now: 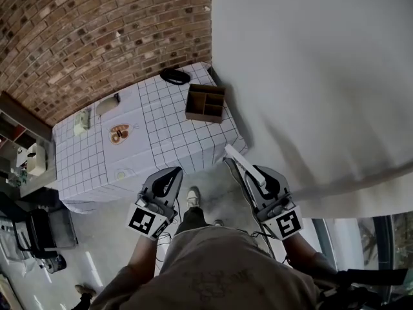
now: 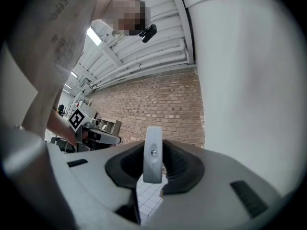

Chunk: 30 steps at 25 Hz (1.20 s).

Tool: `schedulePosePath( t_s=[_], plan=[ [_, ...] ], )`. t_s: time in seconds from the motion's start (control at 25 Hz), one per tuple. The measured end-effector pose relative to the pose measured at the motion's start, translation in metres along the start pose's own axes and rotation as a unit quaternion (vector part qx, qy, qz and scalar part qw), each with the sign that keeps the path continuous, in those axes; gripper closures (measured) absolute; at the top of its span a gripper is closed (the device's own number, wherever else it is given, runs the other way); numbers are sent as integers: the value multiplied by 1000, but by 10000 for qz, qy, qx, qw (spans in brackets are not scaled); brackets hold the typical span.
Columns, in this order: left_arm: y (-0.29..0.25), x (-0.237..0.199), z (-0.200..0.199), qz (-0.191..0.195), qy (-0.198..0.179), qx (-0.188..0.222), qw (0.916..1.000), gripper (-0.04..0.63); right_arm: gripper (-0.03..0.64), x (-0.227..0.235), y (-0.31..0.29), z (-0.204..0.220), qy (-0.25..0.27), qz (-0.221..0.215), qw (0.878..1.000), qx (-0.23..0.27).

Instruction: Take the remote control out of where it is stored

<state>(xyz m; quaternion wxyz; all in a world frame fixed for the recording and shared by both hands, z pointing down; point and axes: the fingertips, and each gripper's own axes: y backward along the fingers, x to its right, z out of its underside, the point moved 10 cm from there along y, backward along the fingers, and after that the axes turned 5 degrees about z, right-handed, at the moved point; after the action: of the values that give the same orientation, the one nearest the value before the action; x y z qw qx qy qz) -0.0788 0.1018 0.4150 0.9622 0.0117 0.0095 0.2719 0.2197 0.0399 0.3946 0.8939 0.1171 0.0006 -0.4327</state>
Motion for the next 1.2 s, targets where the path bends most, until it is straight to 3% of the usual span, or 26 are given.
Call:
schedulePosePath(
  t_s=[0.36, 0.68, 1.2],
  plan=[
    [9, 34, 0, 10, -20, -244, 9997, 591, 534, -1, 36, -3, -113, 124, 9998, 87],
    [0, 52, -6, 177, -72, -151, 9997, 591, 534, 5, 56, -3, -129, 307, 9994, 73],
    [11, 51, -11, 107, 23, -128, 9999, 591, 534, -3, 51, -12, -209, 169, 9995, 143]
  ],
)
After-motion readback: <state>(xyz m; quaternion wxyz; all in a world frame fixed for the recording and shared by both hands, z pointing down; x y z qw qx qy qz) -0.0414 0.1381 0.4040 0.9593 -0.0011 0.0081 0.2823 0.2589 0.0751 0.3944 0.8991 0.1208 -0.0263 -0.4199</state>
